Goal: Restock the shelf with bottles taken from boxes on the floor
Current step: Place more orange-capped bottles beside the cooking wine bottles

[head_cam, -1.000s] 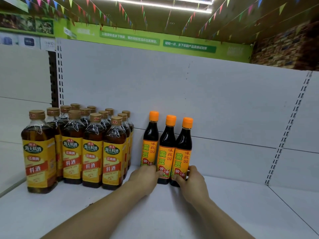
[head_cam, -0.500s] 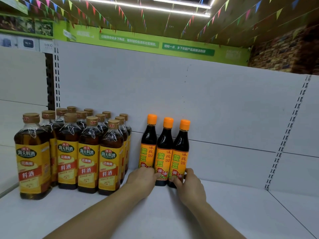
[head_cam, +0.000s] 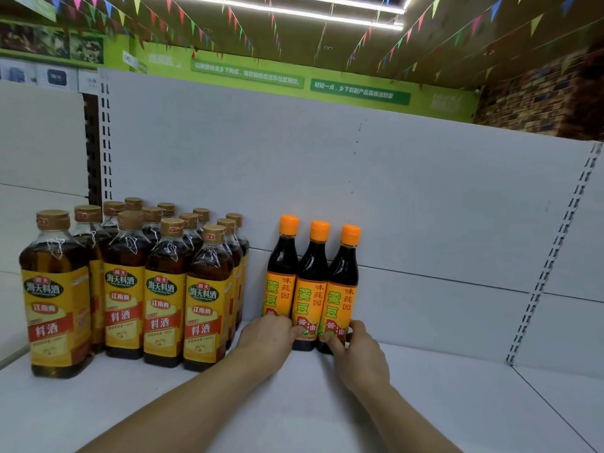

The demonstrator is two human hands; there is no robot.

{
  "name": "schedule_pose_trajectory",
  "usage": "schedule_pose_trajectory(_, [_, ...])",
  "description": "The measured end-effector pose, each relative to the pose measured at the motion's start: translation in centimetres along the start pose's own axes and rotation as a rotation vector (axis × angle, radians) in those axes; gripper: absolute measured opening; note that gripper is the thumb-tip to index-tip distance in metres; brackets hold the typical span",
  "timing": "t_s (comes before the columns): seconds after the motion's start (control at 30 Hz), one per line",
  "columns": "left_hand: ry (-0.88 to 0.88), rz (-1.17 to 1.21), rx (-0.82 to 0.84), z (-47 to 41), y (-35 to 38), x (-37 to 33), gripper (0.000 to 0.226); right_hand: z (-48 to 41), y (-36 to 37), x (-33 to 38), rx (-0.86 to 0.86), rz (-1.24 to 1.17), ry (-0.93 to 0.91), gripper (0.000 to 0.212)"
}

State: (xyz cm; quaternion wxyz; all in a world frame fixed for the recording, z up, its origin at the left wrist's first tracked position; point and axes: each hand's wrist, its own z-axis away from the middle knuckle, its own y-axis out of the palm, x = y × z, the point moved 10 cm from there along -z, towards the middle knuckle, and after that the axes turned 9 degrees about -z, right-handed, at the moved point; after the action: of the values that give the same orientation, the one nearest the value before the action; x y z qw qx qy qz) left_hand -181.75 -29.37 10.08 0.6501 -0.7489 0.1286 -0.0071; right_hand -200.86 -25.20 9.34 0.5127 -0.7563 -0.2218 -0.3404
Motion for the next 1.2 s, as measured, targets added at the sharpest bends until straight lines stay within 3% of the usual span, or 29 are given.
schedule_pose_trajectory(0.6, [-0.056, -0.022, -0.067, 0.5, -0.6, -0.1, 0.042, -0.3, 0.5, 0.1, 0.114, 0.058, 0.011, 0.043])
schedule_pose_trajectory(0.8, [-0.163, 0.023, -0.025, 2.2, -0.7, 0.0, 0.037, 0.0, -0.2, -0.7, 0.227, -0.162, 0.1, 0.07])
schedule_pose_trajectory(1.1, [-0.344, 0.615, -0.112, 7.8, -0.4, 0.3, 0.035, 2.1, -1.1, -0.1, 0.324, -0.45, 0.1, 0.027])
schedule_pose_trajectory(1.2, [-0.424, 0.883, -0.156, 10.1, 0.0, 0.7, 0.038, 3.5, -1.2, 1.0, 0.352, -0.5, 0.076, 0.029])
